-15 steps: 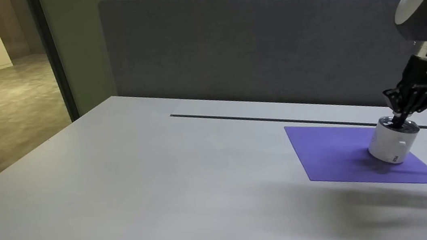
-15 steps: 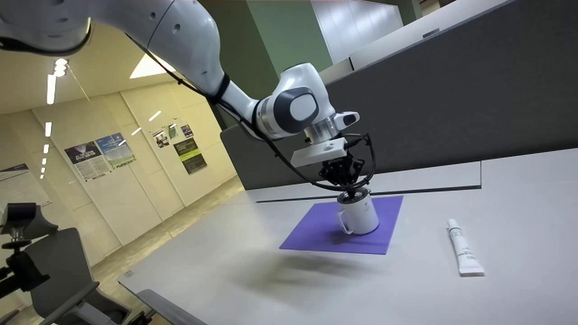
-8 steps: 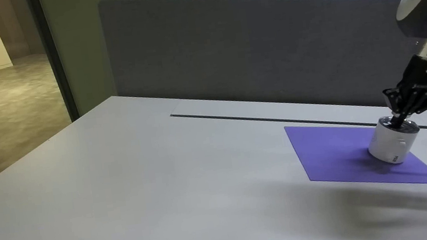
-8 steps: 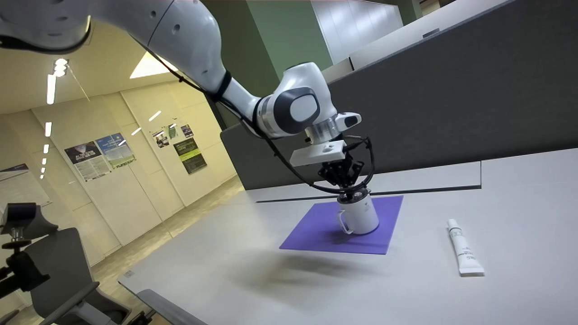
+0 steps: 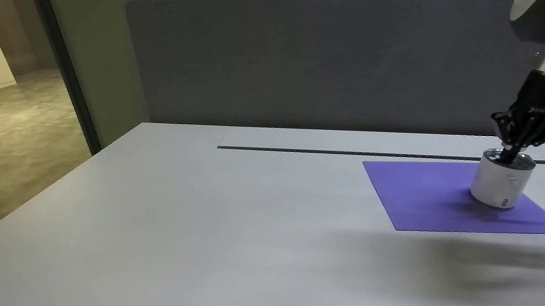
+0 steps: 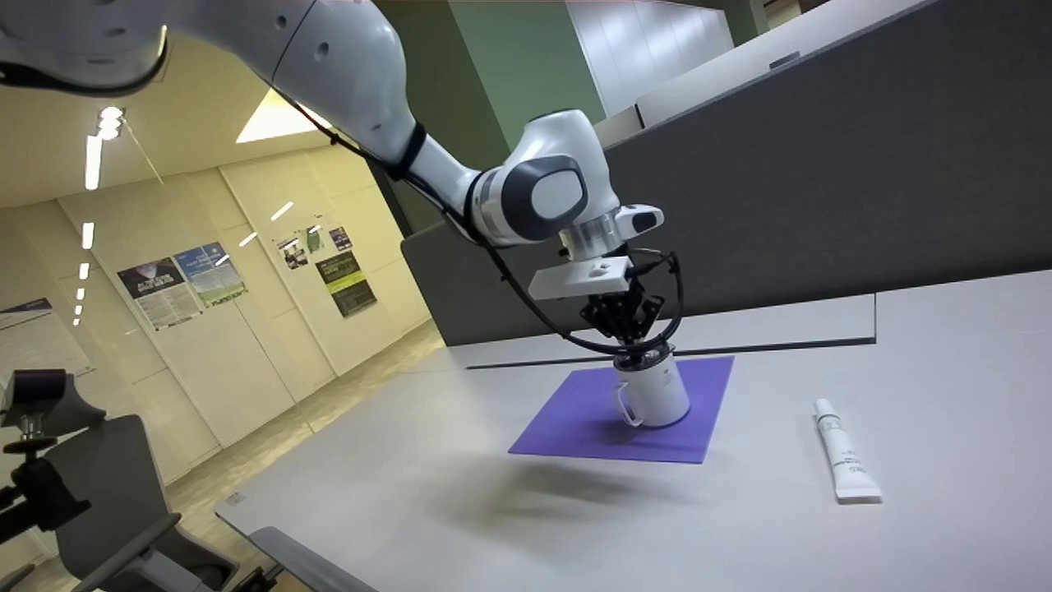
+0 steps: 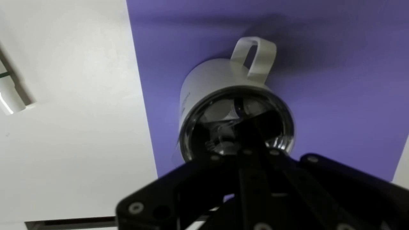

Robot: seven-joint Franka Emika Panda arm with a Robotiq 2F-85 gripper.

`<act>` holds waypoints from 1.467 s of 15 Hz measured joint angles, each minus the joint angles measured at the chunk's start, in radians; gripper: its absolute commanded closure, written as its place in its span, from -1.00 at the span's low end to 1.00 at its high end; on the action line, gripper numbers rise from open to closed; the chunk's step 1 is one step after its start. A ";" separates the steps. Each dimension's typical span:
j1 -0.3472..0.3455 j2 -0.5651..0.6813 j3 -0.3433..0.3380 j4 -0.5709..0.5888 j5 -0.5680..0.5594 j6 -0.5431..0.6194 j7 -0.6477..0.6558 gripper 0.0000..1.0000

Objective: Open and close the cup lid

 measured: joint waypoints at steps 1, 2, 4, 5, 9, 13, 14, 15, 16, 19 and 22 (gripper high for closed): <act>-0.002 0.000 0.000 0.001 0.005 -0.002 0.000 1.00; -0.003 0.001 0.000 0.002 0.009 -0.002 0.000 1.00; -0.003 0.001 0.000 0.006 0.017 0.010 0.000 1.00; -0.003 0.000 0.001 0.012 0.024 0.021 0.000 1.00; -0.022 -0.026 0.030 0.060 0.069 0.034 -0.016 1.00; -0.031 -0.076 0.039 0.112 0.078 -0.133 -0.044 0.22; -0.029 -0.088 0.036 0.124 0.073 -0.186 -0.049 0.06; -0.025 -0.098 0.030 0.135 0.063 -0.233 -0.051 -0.06; -0.020 -0.108 0.022 0.143 0.056 -0.274 -0.053 -0.22; 0.006 -0.124 -0.013 0.169 -0.006 -0.380 -0.052 -0.62; 0.047 -0.130 -0.060 0.181 -0.113 -0.418 -0.043 -0.96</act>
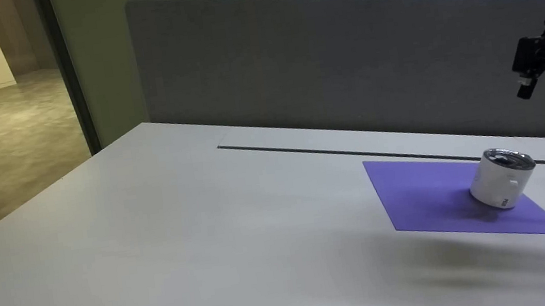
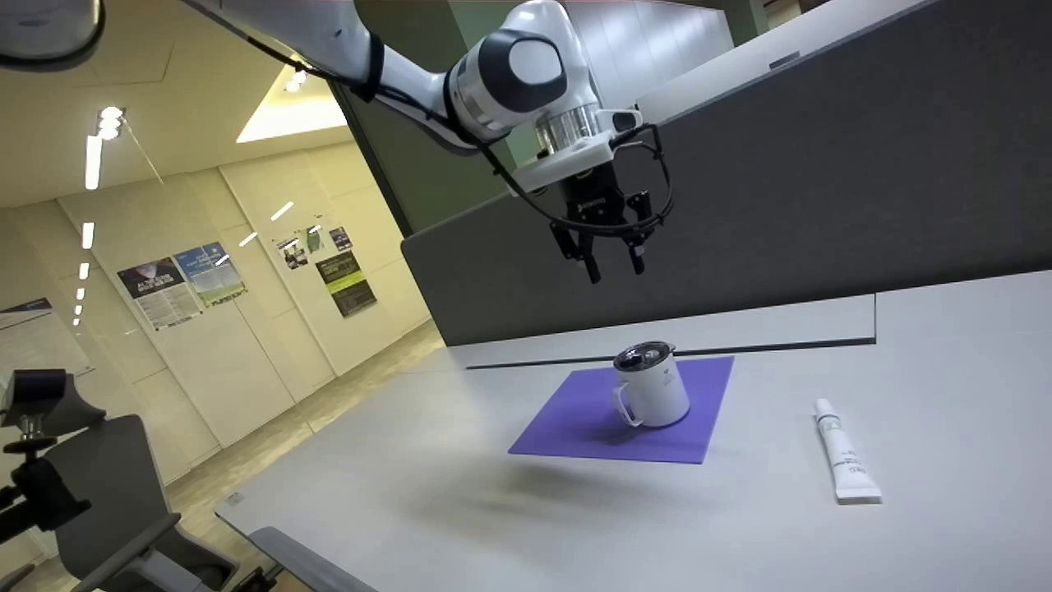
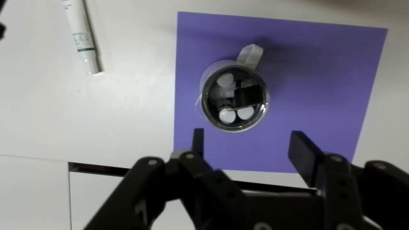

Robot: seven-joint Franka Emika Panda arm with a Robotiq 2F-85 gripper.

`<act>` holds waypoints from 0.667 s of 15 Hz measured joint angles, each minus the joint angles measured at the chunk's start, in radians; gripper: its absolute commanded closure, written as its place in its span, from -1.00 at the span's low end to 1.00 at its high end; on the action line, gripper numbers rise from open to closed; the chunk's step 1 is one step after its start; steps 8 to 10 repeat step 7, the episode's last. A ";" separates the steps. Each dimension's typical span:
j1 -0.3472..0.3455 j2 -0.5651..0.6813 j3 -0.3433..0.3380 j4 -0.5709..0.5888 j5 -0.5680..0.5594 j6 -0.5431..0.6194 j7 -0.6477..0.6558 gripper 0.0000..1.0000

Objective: Open and close the cup lid

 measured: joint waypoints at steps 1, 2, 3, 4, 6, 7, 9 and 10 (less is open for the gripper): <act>0.013 0.000 -0.014 0.001 -0.034 0.000 0.004 -1.00; 0.024 -0.001 -0.024 0.001 -0.061 0.004 0.008 -1.00; 0.033 -0.001 -0.032 0.001 -0.083 0.010 0.010 -1.00; 0.040 -0.001 -0.038 0.001 -0.101 0.018 0.011 -1.00; 0.050 -0.001 -0.047 0.001 -0.124 0.023 0.014 -0.99; 0.052 -0.001 -0.049 0.001 -0.126 0.024 0.014 -1.00; 0.052 -0.001 -0.049 0.001 -0.126 0.024 0.014 -1.00; 0.052 -0.001 -0.049 0.001 -0.126 0.024 0.014 -1.00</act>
